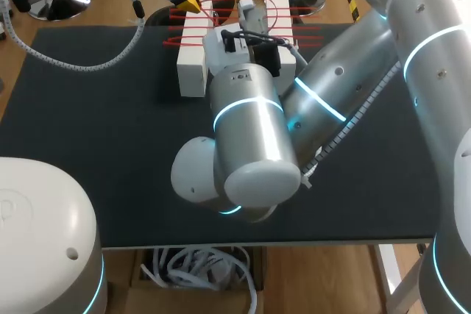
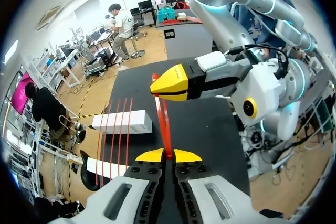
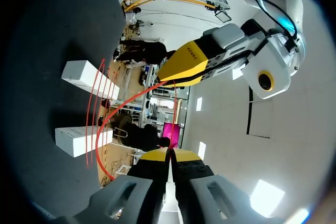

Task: Grab the tape and strap the tape.

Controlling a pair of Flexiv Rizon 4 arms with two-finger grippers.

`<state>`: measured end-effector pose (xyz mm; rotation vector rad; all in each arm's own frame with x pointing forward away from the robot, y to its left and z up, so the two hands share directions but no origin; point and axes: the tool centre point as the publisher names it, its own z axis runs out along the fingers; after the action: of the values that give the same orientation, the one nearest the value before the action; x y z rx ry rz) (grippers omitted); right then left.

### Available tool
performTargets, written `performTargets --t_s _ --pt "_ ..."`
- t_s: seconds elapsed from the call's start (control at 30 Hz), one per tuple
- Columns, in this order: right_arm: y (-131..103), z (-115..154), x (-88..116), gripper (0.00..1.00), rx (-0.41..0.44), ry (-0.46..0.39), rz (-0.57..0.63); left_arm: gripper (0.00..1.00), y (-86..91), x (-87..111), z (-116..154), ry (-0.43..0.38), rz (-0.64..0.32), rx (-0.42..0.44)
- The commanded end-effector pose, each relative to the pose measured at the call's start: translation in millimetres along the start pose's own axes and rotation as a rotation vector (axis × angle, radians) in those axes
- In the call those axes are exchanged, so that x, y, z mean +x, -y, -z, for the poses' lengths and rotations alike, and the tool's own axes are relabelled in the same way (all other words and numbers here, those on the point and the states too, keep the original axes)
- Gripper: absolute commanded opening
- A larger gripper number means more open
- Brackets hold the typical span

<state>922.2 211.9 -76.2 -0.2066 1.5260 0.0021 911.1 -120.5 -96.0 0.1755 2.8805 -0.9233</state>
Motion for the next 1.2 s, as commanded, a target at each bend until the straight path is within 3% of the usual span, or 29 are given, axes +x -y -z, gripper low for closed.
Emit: performTargets --t_s 0.03,1.2 --pt "-3.5 1.7 -1.3 0.00 -0.006 -0.004 0.002 0.00 0.0 0.3 0.0 0.001 0.001 -0.002" --pt "-42.9 -5.7 -1.9 0.00 -0.063 0.017 -0.003 0.00 0.0 0.3 0.0 0.001 0.001 -0.002"
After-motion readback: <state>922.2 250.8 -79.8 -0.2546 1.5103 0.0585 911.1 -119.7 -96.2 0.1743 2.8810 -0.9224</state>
